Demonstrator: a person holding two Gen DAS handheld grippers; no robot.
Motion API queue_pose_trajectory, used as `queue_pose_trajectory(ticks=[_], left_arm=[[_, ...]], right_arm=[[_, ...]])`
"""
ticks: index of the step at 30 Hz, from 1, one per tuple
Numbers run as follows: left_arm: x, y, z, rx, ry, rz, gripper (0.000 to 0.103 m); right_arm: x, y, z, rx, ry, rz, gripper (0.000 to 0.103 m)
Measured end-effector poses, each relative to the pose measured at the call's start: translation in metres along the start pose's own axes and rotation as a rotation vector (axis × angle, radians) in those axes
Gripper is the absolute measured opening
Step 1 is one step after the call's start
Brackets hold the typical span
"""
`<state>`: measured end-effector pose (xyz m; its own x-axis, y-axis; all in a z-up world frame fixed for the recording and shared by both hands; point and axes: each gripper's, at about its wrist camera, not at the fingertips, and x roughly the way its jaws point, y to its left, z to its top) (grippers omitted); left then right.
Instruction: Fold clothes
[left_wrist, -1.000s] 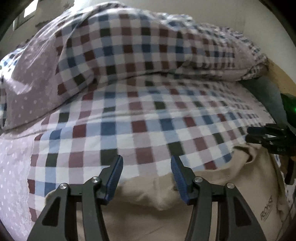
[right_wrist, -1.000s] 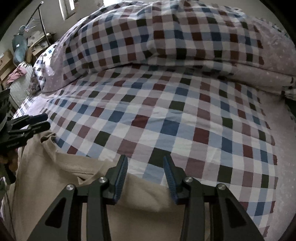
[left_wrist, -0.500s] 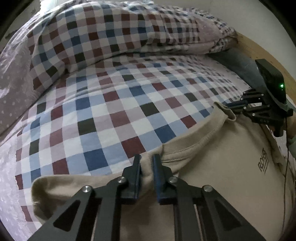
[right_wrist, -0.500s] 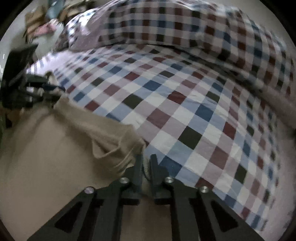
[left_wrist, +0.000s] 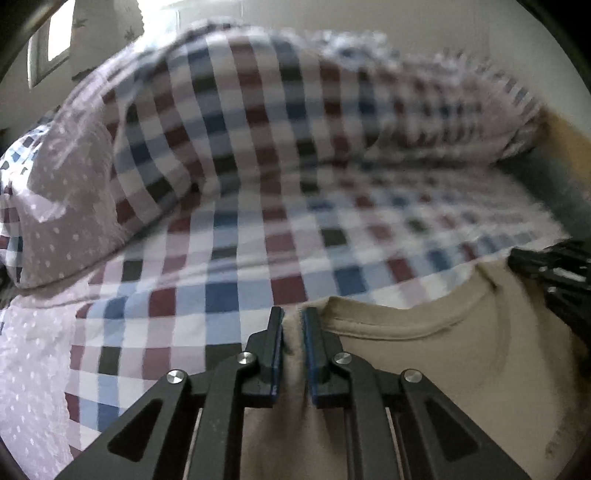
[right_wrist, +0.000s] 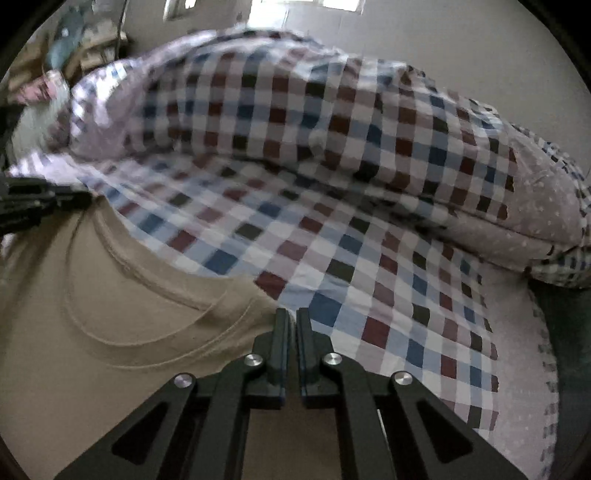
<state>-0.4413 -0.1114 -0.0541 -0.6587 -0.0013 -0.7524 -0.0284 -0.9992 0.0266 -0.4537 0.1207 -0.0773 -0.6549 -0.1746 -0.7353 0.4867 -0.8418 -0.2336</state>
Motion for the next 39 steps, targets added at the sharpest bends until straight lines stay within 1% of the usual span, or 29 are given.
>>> queue_pose_trajectory(ticks=[1, 2, 3, 4, 5, 6, 8, 9, 10, 11, 12, 14, 16, 18, 19, 22, 24, 25, 27, 31, 32, 34, 35, 39], left_arm=[[0.009, -0.003, 0.0, 0.002, 0.024, 0.023, 0.015], [0.013, -0.003, -0.001, -0.005, 0.025, 0.039, 0.02], [0.015, -0.003, -0.001, -0.015, 0.021, 0.05, 0.023], [0.016, -0.001, -0.001, -0.029, 0.017, 0.054, 0.028], [0.015, 0.001, 0.0, -0.042, 0.016, 0.057, 0.038], [0.014, 0.004, 0.001, -0.056, 0.012, 0.059, 0.044], [0.003, 0.015, 0.0, -0.083, -0.025, 0.058, 0.066], [-0.005, 0.021, 0.0, -0.097, -0.045, 0.056, 0.069], [-0.018, 0.027, -0.002, -0.114, -0.069, 0.047, 0.072], [-0.031, 0.032, -0.003, -0.13, -0.094, 0.037, 0.072], [-0.044, 0.038, -0.004, -0.146, -0.118, 0.028, 0.072], [-0.071, 0.049, -0.006, -0.179, -0.167, 0.009, 0.072], [-0.098, 0.059, -0.008, -0.211, -0.217, -0.011, 0.072], [-0.135, 0.059, -0.01, -0.232, -0.275, -0.032, 0.072], [-0.161, 0.062, -0.013, -0.243, -0.305, -0.043, 0.072], [-0.236, 0.067, -0.028, -0.261, -0.373, -0.073, 0.074], [-0.301, 0.064, -0.044, -0.263, -0.422, -0.102, 0.082], [-0.325, 0.061, -0.051, -0.266, -0.444, -0.105, 0.085], [-0.383, 0.05, -0.068, -0.262, -0.493, -0.123, 0.085], [-0.495, 0.029, -0.105, -0.228, -0.547, -0.153, 0.085], [-0.523, 0.021, -0.116, -0.219, -0.562, -0.154, 0.085], [-0.581, 0.005, -0.138, -0.202, -0.591, -0.159, 0.085], [-0.61, -0.003, -0.15, -0.195, -0.604, -0.163, 0.086], [-0.697, -0.03, -0.186, -0.163, -0.628, -0.192, 0.086]], right_arm=[[0.006, 0.002, -0.001, 0.002, 0.018, -0.017, 0.003], [0.012, 0.004, -0.002, 0.002, 0.035, -0.045, 0.004], [0.018, 0.007, -0.003, 0.002, 0.053, -0.076, 0.011], [0.023, 0.009, -0.003, 0.007, 0.061, -0.101, 0.016], [0.024, 0.008, -0.003, 0.021, 0.058, -0.12, 0.022], [0.024, 0.006, -0.003, 0.042, 0.056, -0.136, 0.033], [0.024, 0.004, 0.003, 0.089, 0.038, -0.161, 0.05], [0.018, -0.001, 0.005, 0.124, 0.013, -0.159, 0.057], [0.012, -0.007, 0.005, 0.161, -0.012, -0.156, 0.061], [0.002, -0.014, 0.006, 0.196, -0.047, -0.158, 0.072], [-0.009, -0.021, 0.007, 0.23, -0.084, -0.162, 0.075], [-0.029, -0.034, 0.008, 0.272, -0.133, -0.158, 0.078], [-0.055, -0.047, 0.008, 0.309, -0.163, -0.118, 0.079], [-0.086, -0.058, 0.006, 0.336, -0.19, -0.078, 0.08], [-0.102, -0.063, 0.004, 0.34, -0.202, -0.073, 0.08], [-0.175, -0.062, -0.009, 0.362, -0.264, -0.029, 0.08], [-0.228, -0.056, -0.017, 0.37, -0.305, 0.007, 0.081], [-0.251, -0.052, -0.021, 0.367, -0.321, 0.025, 0.081], [-0.312, -0.037, -0.032, 0.357, -0.371, 0.06, 0.082], [-0.439, -0.008, -0.06, 0.329, -0.453, 0.128, 0.084], [-0.462, -0.007, -0.065, 0.319, -0.468, 0.138, 0.086], [-0.534, 0.005, -0.085, 0.296, -0.527, 0.156, 0.088], [-0.566, 0.011, -0.094, 0.286, -0.552, 0.167, 0.09], [-0.674, 0.026, -0.133, 0.264, -0.626, 0.188, 0.094]])
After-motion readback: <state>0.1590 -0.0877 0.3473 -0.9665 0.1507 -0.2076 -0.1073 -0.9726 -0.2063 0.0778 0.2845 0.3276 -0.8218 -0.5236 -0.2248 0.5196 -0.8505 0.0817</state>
